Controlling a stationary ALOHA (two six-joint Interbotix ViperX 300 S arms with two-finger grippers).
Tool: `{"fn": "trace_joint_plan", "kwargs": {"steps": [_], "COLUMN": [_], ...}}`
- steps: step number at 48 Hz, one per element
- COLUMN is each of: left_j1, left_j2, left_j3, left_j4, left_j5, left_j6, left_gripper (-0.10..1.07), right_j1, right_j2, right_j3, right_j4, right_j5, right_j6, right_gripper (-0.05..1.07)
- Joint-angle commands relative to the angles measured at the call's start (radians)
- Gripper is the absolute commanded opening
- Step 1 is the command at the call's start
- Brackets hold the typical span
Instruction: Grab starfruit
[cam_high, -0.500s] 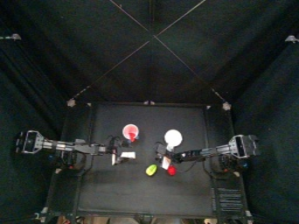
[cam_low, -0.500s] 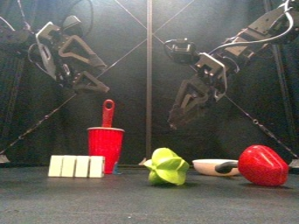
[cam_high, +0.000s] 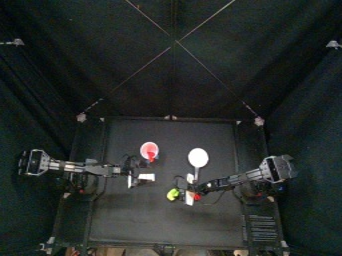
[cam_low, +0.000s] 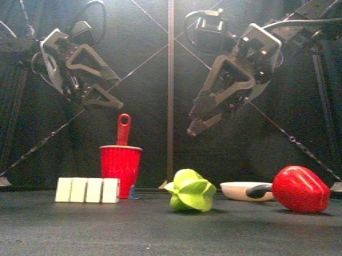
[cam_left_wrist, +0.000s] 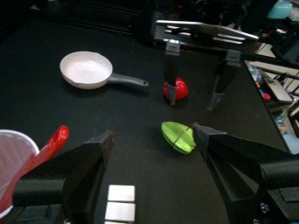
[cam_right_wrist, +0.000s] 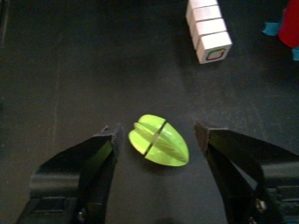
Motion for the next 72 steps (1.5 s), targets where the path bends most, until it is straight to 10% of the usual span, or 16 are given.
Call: {"fn": "trace_joint_plan", "kwargs": {"steps": [1, 72], "left_j1": [0.006, 0.009], "left_j2": [-0.005, -0.017], "left_j3": [-0.009, -0.005], "left_j4": [0.000, -0.018], "left_j5": [-0.005, 0.000], "left_j6": [0.002, 0.003], "left_gripper": [1.04, 1.04], "right_j1": [0.006, -0.011], "right_j2": [0.003, 0.236], "right_j3": [-0.031, -0.084], "right_j4": [-0.005, -0.156], "right_j5": [-0.002, 0.006], "right_j6": [-0.002, -0.002], "right_gripper": [1.03, 1.03]}}
